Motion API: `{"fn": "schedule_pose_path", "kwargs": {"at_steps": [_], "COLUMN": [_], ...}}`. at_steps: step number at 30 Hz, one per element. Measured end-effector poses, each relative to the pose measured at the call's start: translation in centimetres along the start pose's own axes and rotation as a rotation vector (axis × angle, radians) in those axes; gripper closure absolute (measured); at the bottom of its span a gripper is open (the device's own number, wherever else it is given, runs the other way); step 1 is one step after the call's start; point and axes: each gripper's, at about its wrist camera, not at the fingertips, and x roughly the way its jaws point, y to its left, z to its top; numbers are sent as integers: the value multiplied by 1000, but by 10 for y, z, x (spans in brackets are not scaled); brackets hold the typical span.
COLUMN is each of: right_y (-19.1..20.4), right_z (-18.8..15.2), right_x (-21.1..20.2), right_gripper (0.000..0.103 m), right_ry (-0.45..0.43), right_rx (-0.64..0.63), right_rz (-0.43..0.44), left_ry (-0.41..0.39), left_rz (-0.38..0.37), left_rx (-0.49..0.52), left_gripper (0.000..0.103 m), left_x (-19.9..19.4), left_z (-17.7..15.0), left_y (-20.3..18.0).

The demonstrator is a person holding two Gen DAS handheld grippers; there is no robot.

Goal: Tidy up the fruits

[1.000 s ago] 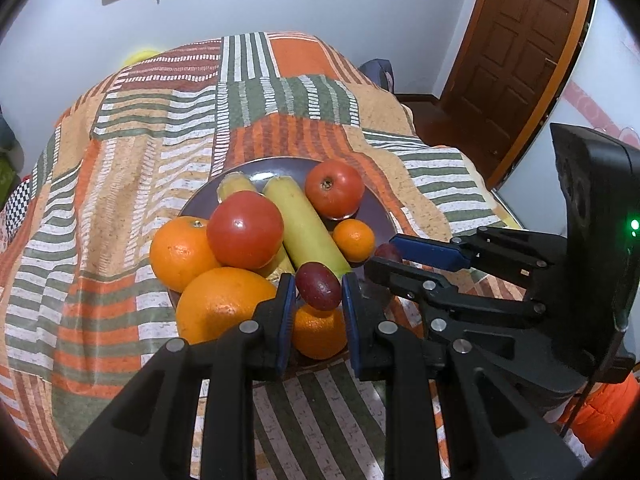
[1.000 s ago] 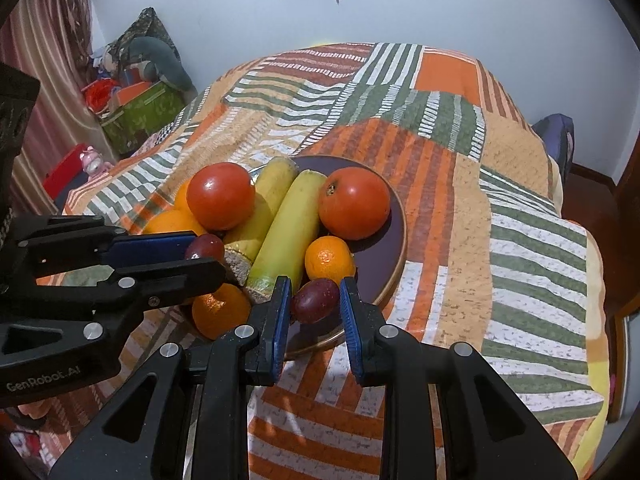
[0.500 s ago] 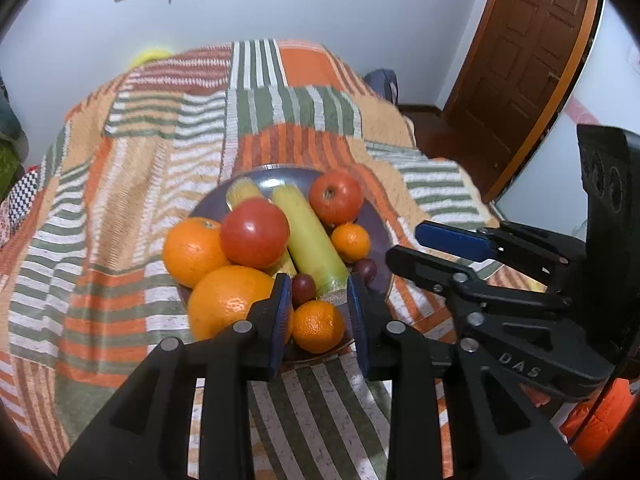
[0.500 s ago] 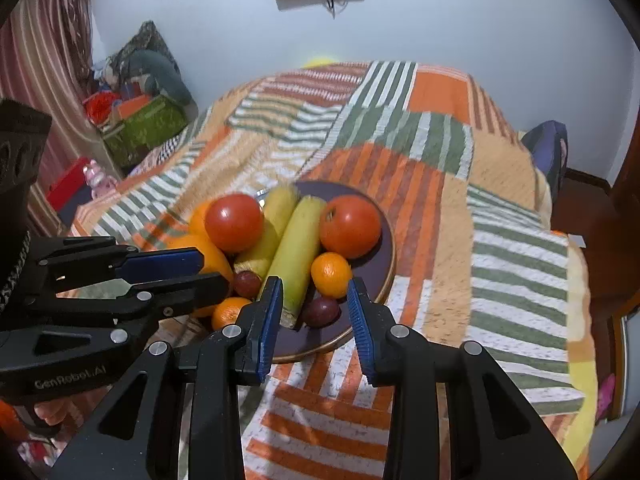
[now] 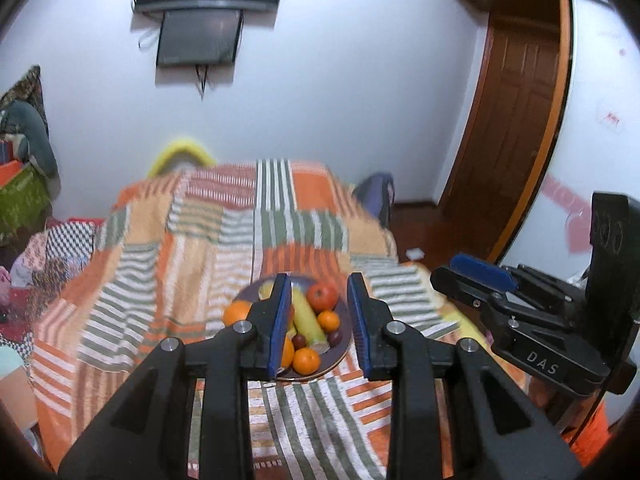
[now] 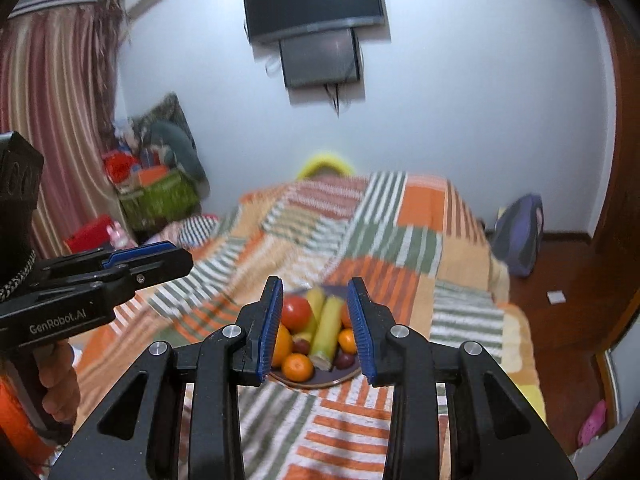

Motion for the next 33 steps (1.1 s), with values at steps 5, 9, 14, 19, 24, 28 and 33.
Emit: {"fn": "schedule_pose_path", "kwargs": {"at_steps": [5,9,14,19,24,28,33], "right_y": [21,33,45,50,54,56,57], "right_z": [8,11,8,4,1,-2,-5], "right_x": [-46,-80,-103,-110,-112,-118,-121], "right_gripper": [72,72,51,33,25,14,0], "right_ry": [-109,-185,-254,-301,-325,-332,-343], "right_rx": [-9,-5,-11,-14,-31,-18,-1], "right_rz": [-15,-4,-20,-47,-92,-100,-123], "left_ry": [-144,-234,-312,-335,-366,-360,-355], "left_rz": [42,70,116,128,171,175,188], "left_rx": [40,54,86,96,106,97,88], "left_gripper": [74,51,32,12,1,0,0], "left_x": [-65,-107,-142,-154,-159,-159,-159], "left_z": [7,6,0,-6,-12,-16,-22], "left_y": [-18,-29,-43,-49,-51,-48,-47]}}
